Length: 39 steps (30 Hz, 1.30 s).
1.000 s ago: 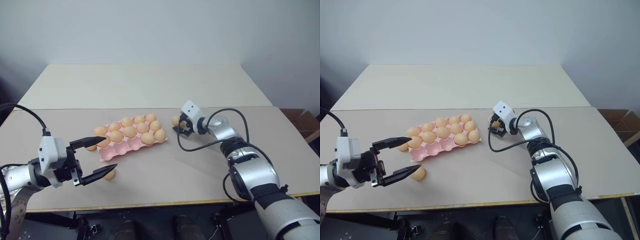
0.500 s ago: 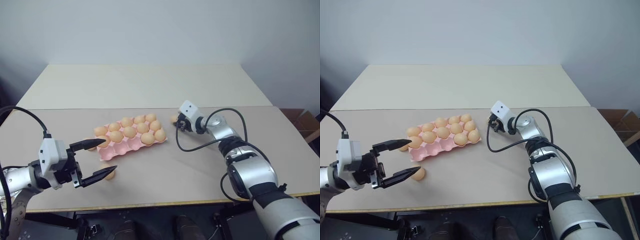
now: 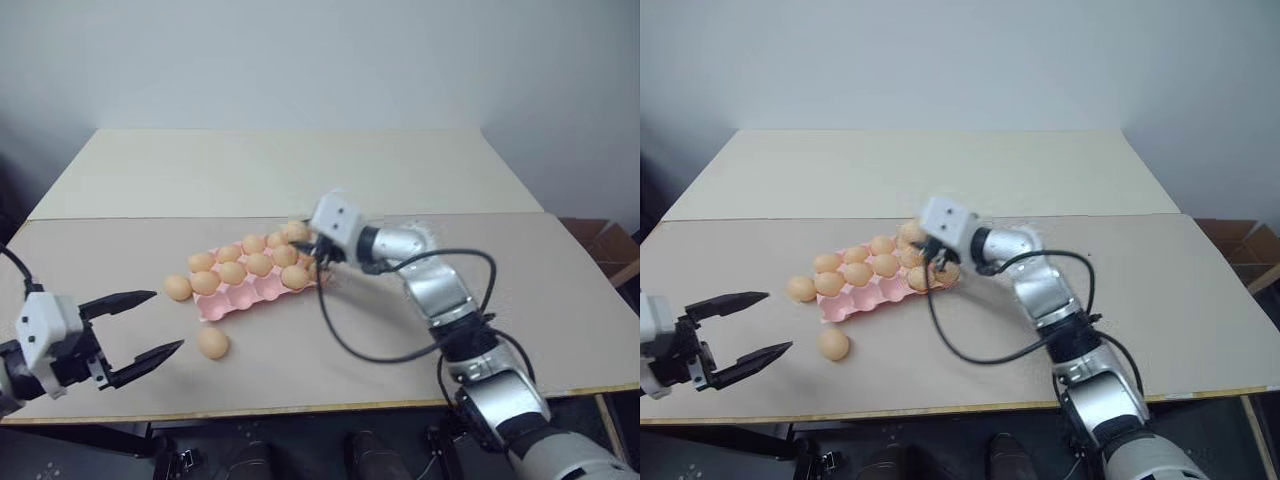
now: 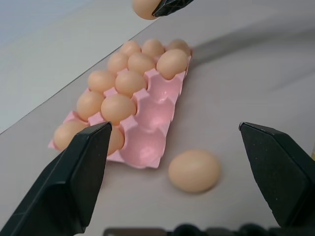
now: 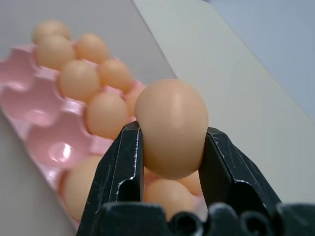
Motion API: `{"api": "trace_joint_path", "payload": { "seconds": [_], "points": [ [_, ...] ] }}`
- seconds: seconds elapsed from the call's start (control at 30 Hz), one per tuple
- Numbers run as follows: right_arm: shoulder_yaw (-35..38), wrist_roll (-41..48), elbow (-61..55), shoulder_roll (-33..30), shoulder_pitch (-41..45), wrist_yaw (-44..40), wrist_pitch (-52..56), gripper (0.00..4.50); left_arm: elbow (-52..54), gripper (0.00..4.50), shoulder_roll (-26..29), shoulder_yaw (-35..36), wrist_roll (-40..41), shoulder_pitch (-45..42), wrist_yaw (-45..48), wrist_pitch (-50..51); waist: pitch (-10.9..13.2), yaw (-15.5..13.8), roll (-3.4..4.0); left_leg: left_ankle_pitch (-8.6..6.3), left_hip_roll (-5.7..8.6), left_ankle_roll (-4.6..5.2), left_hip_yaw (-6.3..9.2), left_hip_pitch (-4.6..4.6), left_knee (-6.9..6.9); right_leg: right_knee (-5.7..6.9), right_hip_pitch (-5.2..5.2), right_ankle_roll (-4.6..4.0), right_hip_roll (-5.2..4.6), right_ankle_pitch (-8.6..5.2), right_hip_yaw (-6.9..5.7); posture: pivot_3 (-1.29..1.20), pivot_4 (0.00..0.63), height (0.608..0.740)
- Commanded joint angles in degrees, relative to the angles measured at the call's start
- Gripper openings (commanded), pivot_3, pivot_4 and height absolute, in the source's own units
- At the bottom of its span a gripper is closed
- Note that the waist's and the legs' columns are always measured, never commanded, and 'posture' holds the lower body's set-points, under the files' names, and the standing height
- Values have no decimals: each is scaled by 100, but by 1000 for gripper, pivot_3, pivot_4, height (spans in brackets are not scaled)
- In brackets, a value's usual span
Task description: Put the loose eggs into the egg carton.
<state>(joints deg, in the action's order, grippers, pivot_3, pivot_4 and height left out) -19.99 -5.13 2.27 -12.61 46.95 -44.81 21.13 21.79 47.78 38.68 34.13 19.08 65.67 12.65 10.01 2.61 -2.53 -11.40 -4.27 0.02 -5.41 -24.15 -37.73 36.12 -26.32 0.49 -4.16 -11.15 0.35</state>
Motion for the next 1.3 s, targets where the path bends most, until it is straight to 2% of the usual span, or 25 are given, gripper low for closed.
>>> {"api": "trace_joint_path", "payload": {
  "seconds": [0.03,0.3,0.33,0.4,0.57,0.77,0.87,0.97,1.13,1.3],
  "points": [
    [-290,-192,-186,130,-81,187,76,1343,20,4500,53,293,-4,173,96,-83,-1,-10,-2,0,0,-1,-1,-1,0,-1,0,-1,-3,0,-4,0,150,740],
    [-677,-298,107,247,-106,77,-6,1343,162,4500,-17,530,37,479,59,-30,-2,-12,-4,-11,7,-20,-1,-6,-1,-5,-2,-17,-14,9,-10,0,150,740],
    [-676,-283,123,261,-97,66,15,2052,198,4500,-27,548,50,497,44,-22,-2,-11,-4,-10,5,-20,0,-6,-1,-4,-2,-17,-12,9,-10,0,150,740],
    [-672,-298,158,284,-85,95,22,2637,238,4500,-41,566,57,517,17,-16,-2,-9,-4,-11,4,-20,0,-5,-1,-4,-2,-17,-10,8,-11,0,150,740],
    [-751,-421,231,220,-58,87,-136,4443,280,4500,-73,566,43,554,-38,-21,-2,-6,-4,-11,4,-20,0,-5,-1,-4,-2,-17,-10,7,-11,0,150,740],
    [-728,-410,-184,57,-116,-37,-89,4479,281,4500,-66,519,73,506,-65,-12,-2,-10,-4,-11,4,-20,0,-6,-1,-5,-2,-15,-10,6,-11,0,150,740],
    [-646,-328,-724,-140,-256,-144,78,4479,266,4500,-74,525,106,508,-52,-9,-2,-12,-4,-11,4,-21,0,-6,-1,-5,-3,0,-10,-3,-11,0,150,740],
    [-247,198,-1650,-512,-516,-529,520,4479,197,4500,-117,595,216,614,54,37,-2,-26,-4,-12,4,-21,1,-7,0,-7,-3,0,-12,-4,-12,0,150,740],
    [667,1566,-3076,-1444,-986,-1330,1650,4479,94,4500,-278,507,244,828,145,29,-3,-56,-7,-25,7,-43,1,-9,0,-14,0,16,-17,-14,-13,0,150,740],
    [1321,2191,-3682,-2863,-1699,-1932,1929,4479,15,4500,-396,513,181,934,91,-57,-3,-114,-8,-29,8,-50,5,-5,0,-20,2,16,-20,-22,-16,0,150,740]
  ]
}}
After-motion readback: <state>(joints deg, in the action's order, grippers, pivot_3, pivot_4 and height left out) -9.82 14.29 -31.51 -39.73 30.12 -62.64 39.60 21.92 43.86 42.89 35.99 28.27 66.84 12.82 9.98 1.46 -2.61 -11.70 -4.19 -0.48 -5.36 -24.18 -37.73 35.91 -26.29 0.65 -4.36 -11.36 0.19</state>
